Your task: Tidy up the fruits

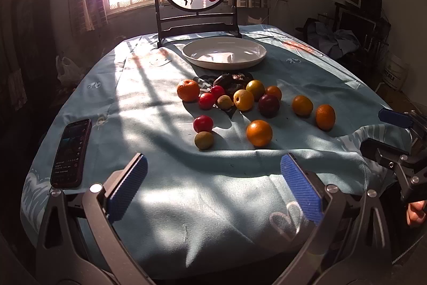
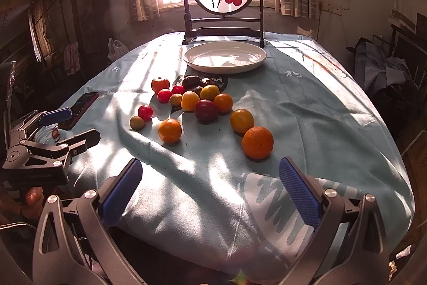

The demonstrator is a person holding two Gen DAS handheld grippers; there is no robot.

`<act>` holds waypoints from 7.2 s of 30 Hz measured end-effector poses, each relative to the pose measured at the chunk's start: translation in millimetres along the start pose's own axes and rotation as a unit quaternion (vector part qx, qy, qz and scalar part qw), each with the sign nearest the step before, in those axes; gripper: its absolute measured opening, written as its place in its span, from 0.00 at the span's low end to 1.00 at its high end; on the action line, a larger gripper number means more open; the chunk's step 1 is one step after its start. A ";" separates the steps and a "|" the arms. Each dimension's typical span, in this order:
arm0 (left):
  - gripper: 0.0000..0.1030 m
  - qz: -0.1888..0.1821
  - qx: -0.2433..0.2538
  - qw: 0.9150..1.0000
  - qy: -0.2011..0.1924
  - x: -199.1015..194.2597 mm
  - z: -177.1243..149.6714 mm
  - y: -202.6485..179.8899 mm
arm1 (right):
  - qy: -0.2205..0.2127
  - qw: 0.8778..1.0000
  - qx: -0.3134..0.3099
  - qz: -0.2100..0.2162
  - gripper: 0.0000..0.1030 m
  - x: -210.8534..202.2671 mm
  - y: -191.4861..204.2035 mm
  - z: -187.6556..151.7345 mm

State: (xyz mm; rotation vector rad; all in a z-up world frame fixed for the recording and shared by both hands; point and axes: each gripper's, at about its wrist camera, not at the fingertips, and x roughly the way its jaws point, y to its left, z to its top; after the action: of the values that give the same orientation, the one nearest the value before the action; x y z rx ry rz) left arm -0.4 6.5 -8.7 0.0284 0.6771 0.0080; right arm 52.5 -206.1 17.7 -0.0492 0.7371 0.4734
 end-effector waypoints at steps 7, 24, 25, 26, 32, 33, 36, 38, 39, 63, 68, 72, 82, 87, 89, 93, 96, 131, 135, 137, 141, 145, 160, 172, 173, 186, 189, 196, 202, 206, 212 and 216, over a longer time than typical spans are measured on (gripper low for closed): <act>0.98 0.001 -0.001 1.000 0.010 11.9 -2.8 1.2 | -0.002 1.000 0.008 0.002 0.99 7.9 -10.2 -3.5; 0.98 -0.019 -0.010 0.999 0.043 60.4 -5.7 28.6 | 0.047 0.998 0.022 -0.028 0.80 82.1 -57.4 9.5; 0.98 -0.023 -0.011 0.999 0.044 62.3 -3.7 30.8 | 0.054 0.998 0.026 -0.026 0.80 87.5 -59.7 10.7; 0.98 -0.026 -0.011 0.999 0.042 63.7 -1.7 32.5 | 0.058 0.998 0.026 -0.024 0.79 91.2 -60.9 11.0; 0.98 -0.044 0.004 0.998 0.041 73.8 11.7 35.1 | 0.086 0.996 0.037 -0.015 0.48 112.5 -69.7 8.1; 0.98 -0.045 0.008 0.998 0.042 76.5 13.5 34.1 | 0.091 0.995 0.041 -0.007 0.46 115.2 -70.4 6.8; 0.94 -0.051 0.021 0.997 0.048 85.9 16.0 30.4 | 0.090 0.995 0.043 0.001 0.44 114.4 -70.3 5.2; 0.86 -0.054 0.026 0.997 0.056 94.7 17.1 30.1 | 0.089 0.995 0.047 0.005 0.43 113.8 -71.5 4.5; 0.78 -0.058 0.026 0.996 0.062 99.3 17.7 30.6 | 0.088 0.995 0.049 0.007 0.43 113.7 -72.2 4.5; 0.26 -0.083 0.009 0.990 0.109 118.8 20.4 31.4 | 0.076 0.996 0.049 0.012 0.43 105.3 -69.7 10.1; 0.26 -0.101 0.010 0.992 0.074 108.2 56.5 34.4 | 0.045 0.998 0.037 0.038 0.43 96.4 -62.5 44.9; 0.26 -0.120 0.018 0.991 0.056 126.3 110.3 29.6 | 0.026 0.997 0.024 0.063 0.43 116.6 -57.1 95.1; 0.26 -0.093 0.010 0.990 0.105 267.7 209.5 28.5 | 0.099 0.994 0.012 0.041 0.43 259.9 -59.2 192.7; 0.26 -0.077 0.007 0.988 0.137 315.3 210.5 31.7 | 0.141 0.989 0.016 0.043 0.43 307.9 -64.8 193.6; 0.26 -0.075 0.007 0.987 0.144 324.1 210.1 31.4 | 0.145 0.989 0.011 0.040 0.43 314.2 -63.2 195.0; 0.43 -0.064 0.013 0.987 0.149 327.7 209.7 28.5 | 0.158 0.987 -0.001 0.033 0.44 320.2 -59.2 198.8; 0.69 -0.039 0.022 0.991 0.123 309.4 213.1 29.0 | 0.141 0.989 0.005 0.037 0.47 306.0 -61.1 202.0; 0.90 -0.106 -0.014 0.992 0.065 111.7 16.5 18.0 | 0.096 0.995 0.016 -0.018 0.54 143.3 -53.8 38.1; 0.90 -0.110 -0.019 0.991 0.071 113.7 15.6 18.8 | 0.099 0.995 0.003 -0.011 0.54 145.6 -49.0 41.1; 0.90 -0.112 -0.023 0.991 0.071 113.5 15.4 19.2 | 0.102 0.995 0.003 -0.011 0.54 147.2 -48.7 41.7; 0.90 -0.115 -0.022 0.990 0.074 114.2 15.6 19.0 | 0.114 0.993 0.010 -0.004 0.54 151.8 -50.8 41.2; 0.90 -0.112 -0.019 0.991 0.075 114.3 15.0 17.8 | 0.117 0.993 0.011 -0.006 0.54 153.3 -50.5 40.6; 0.77 -0.114 0.043 0.990 0.075 119.6 28.2 -20.9 | 0.101 0.993 0.057 0.033 0.37 147.1 -64.3 36.1; 0.47 -0.117 0.068 0.984 0.117 141.0 28.5 -46.9 | 0.096 0.992 0.065 0.053 0.37 145.0 -66.1 36.1; 0.46 -0.119 0.069 0.984 0.118 140.8 28.0 -47.6 | 0.095 0.992 0.065 0.054 0.37 144.7 -66.0 36.2; 0.38 -0.128 0.068 0.983 0.114 137.6 26.2 -50.3 | 0.092 0.992 0.064 0.052 0.37 143.5 -66.5 36.1; 0.38 -0.133 0.062 0.983 0.111 136.2 27.4 -47.3 | 0.093 0.992 0.063 0.057 0.37 143.9 -66.3 36.3; 0.38 -0.152 0.049 0.984 0.080 123.3 59.3 -25.1 | 0.080 0.993 0.061 0.062 0.37 136.0 -63.6 50.0; 0.38 -0.130 0.044 0.990 0.031 142.1 132.2 -3.5 | 0.013 0.997 0.052 0.055 0.37 143.8 -64.2 121.3; 0.38 -0.090 0.033 0.995 0.027 187.7 183.6 10.5 | 0.012 0.997 0.070 0.043 0.37 193.3 -77.7 167.7; 0.38 -0.051 -0.002 0.996 0.078 276.2 222.3 36.4 | 0.056 0.995 0.082 0.028 0.36 274.7 -95.2 194.2; 0.38 -0.046 -0.008 0.993 0.110 315.2 223.0 40.8 | 0.077 0.993 0.080 0.038 0.36 299.3 -97.8 194.7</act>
State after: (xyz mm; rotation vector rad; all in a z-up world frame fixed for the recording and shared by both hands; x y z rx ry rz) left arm 385.1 47.3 -31.3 -0.0204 0.8976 -0.0729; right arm 410.1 -134.2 -45.9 0.0933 0.9279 0.4851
